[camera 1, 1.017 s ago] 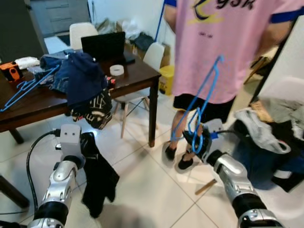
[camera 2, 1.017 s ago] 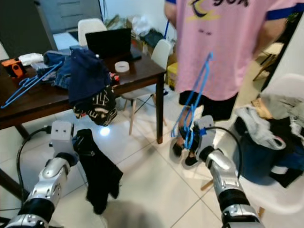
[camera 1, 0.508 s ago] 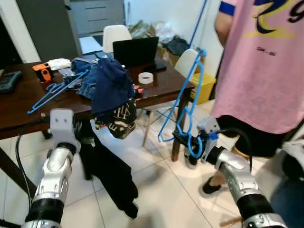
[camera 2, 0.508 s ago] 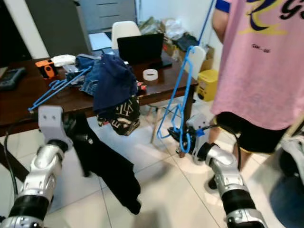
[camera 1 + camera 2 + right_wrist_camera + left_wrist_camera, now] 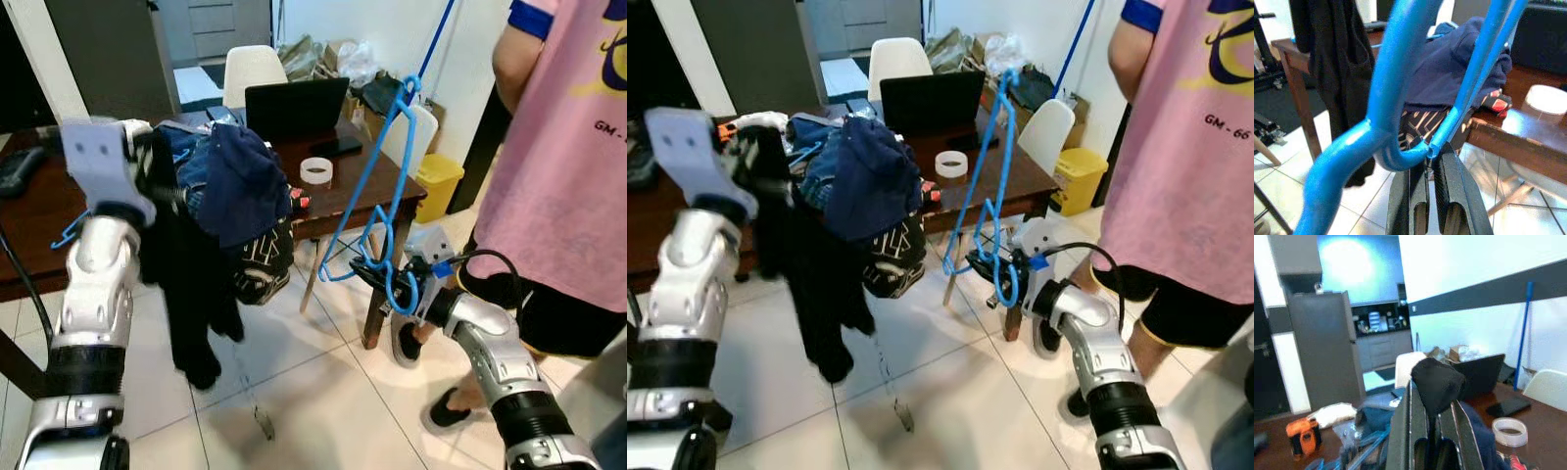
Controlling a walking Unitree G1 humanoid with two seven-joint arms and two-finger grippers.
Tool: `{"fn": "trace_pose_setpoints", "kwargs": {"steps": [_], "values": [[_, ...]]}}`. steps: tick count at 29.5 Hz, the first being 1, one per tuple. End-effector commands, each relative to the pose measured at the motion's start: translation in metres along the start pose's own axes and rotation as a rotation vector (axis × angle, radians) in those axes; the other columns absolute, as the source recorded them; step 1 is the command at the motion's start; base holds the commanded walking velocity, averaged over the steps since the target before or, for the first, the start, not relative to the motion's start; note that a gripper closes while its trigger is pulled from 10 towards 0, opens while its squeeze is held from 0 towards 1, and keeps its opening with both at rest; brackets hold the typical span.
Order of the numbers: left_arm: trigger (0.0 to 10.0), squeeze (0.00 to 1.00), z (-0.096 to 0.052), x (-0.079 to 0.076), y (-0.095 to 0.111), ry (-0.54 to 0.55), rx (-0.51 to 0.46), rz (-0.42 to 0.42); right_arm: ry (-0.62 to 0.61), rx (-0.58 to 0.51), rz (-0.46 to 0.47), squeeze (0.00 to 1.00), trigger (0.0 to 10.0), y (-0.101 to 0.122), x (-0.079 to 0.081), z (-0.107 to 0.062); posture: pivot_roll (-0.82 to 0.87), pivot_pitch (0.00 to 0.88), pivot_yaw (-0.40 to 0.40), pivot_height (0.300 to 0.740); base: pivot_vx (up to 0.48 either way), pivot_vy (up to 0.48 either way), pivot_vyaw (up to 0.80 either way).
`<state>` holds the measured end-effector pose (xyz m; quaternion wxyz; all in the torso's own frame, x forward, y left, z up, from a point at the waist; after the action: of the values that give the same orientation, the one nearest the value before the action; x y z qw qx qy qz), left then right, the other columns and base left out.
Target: Hang hanger
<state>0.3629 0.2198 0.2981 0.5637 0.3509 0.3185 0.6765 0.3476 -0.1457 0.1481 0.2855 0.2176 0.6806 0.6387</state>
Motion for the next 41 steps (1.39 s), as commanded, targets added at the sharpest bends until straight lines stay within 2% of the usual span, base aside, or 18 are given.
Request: {"fn": "trace_pose_setpoints", "kwargs": {"steps": [1, 2, 3, 4, 5, 6, 7, 10, 11, 14, 15, 17, 19, 21, 26, 36, 39, 41], "values": [[10.0, 0.0, 0.012, 0.009, 0.029, 0.013, -0.089, 0.026, 0.03, -0.012, -0.002, 0.0, 10.0, 0.006, 0.004, 0.001, 0.03, 0.0, 0.008, 0.74, 0.345, 0.0, 0.0], [10.0, 0.0, 0.012, 0.009, 0.029, 0.013, -0.089, 0.026, 0.03, -0.012, -0.002, 0.0, 10.0, 0.006, 0.004, 0.001, 0.03, 0.0, 0.008, 0.74, 0.345, 0.0, 0.0], [10.0, 0.0, 0.02, 0.016, 0.048, 0.025, -0.147, 0.067, 0.069, -0.002, -0.013, 0.0, 10.0, 0.007, 0.009, 0.001, 0.03, 0.0, 0.01, 0.74, 0.337, 0.0, 0.0], [10.0, 0.0, 0.02, 0.016, 0.048, 0.025, -0.147, 0.067, 0.069, -0.002, -0.013, 0.0, 10.0, 0.007, 0.009, 0.001, 0.03, 0.0, 0.01, 0.74, 0.337, 0.0, 0.0], [10.0, 0.0, 0.028, 0.021, 0.07, 0.034, -0.209, 0.11, 0.107, 0.009, -0.022, 0.0, 10.0, 0.01, 0.015, 0.001, 0.03, 0.0, 0.01, 0.74, 0.337, 0.0, 0.0], [10.0, 0.0, 0.028, 0.021, 0.07, 0.034, -0.209, 0.11, 0.107, 0.009, -0.022, 0.0, 10.0, 0.01, 0.015, 0.001, 0.03, 0.0, 0.01, 0.74, 0.337, 0.0, 0.0], [10.0, 0.0, 0.034, 0.023, 0.091, 0.039, -0.266, 0.146, 0.137, 0.014, -0.031, 0.0, 10.0, 0.013, 0.02, 0.001, 0.02, 0.0, 0.01, 0.74, 0.341, 0.0, 0.0], [10.0, 0.0, 0.034, 0.023, 0.091, 0.039, -0.266, 0.146, 0.137, 0.014, -0.031, 0.0, 10.0, 0.013, 0.02, 0.001, 0.02, 0.0, 0.01, 0.74, 0.341, 0.0, 0.0], [10.0, 0.0, 0.039, 0.024, 0.109, 0.04, -0.312, 0.173, 0.155, 0.018, -0.033, 0.0, 10.0, 0.016, 0.022, 0.001, 0.02, 0.0, 0.01, 0.74, 0.337, 0.0, 0.0], [10.0, 0.0, 0.039, 0.024, 0.109, 0.04, -0.312, 0.173, 0.155, 0.018, -0.033, 0.0, 10.0, 0.016, 0.022, 0.001, 0.02, 0.0, 0.01, 0.74, 0.337, 0.0, 0.0], [10.0, 0.0, 0.045, 0.023, 0.13, 0.037, -0.37, 0.198, 0.164, 0.019, -0.035, 0.0, 10.0, 0.018, 0.024, 0.002, 0.02, 0.0, 0.011, 0.74, 0.341, 0.0, 0.0], [10.0, 0.0, 0.045, 0.023, 0.13, 0.037, -0.37, 0.198, 0.164, 0.019, -0.035, 0.0, 10.0, 0.018, 0.024, 0.002, 0.02, 0.0, 0.011, 0.74, 0.341, 0.0, 0.0], [10.0, 0.0, 0.057, 0.026, 0.17, 0.023, -0.472, 0.253, 0.173, 0.015, -0.042, 0.0, 10.0, 0.022, 0.027, 0.003, 0.03, 0.0, 0.011, 0.74, 0.338, 0.0, 0.0], [10.0, 0.0, 0.057, 0.026, 0.17, 0.023, -0.472, 0.253, 0.173, 0.015, -0.042, 0.0, 10.0, 0.022, 0.027, 0.003, 0.03, 0.0, 0.011, 0.74, 0.334, 0.0, 0.0], [10.0, 0.0, 0.072, 0.033, 0.213, -0.003, -0.567, 0.328, 0.172, 0.003, -0.051, 0.0, 10.0, 0.028, 0.029, 0.004, 0.03, 0.0, 0.016, 0.74, 0.336, 0.0, 0.0], [10.0, 0.0, 0.076, 0.045, 0.237, 0.04, -0.616, 0.402, 0.166, 0.01, -0.05, 0.0, 10.0, 0.031, 0.03, 0.003, 0.02, 0.0, 0.017, 0.74, 0.335, 0.0, 0.0], [10.0, 0.0, 0.081, 0.05, 0.222, 0.054, -0.555, 0.427, 0.163, 0.015, -0.052, 0.0, 10.0, 0.031, 0.03, 0.003, 0.03, 0.0, 0.013, 0.74, 0.315, 0.0, 0.0], [10.0, 0.0, 0.081, 0.05, 0.222, 0.054, -0.555, 0.427, 0.163, 0.015, -0.052, 0.0, 10.0, 0.031, 0.03, 0.003, 0.03, 0.0, 0.013, 0.74, 0.304, 0.0, 0.0]]}}
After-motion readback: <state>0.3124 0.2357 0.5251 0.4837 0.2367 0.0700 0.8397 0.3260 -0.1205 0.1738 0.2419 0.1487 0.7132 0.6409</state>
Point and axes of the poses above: a point about 5 cm out from each wrist's last joint towards the gripper, its own z axis pointing out of the wrist towards the gripper, its own y axis along the axis of the wrist's last joint, x = y × z, the point moved 3 cm from there along z, pointing out of the wrist towards the gripper, and after that the axes turned 3 degrees about z, right-handed, at the moved point
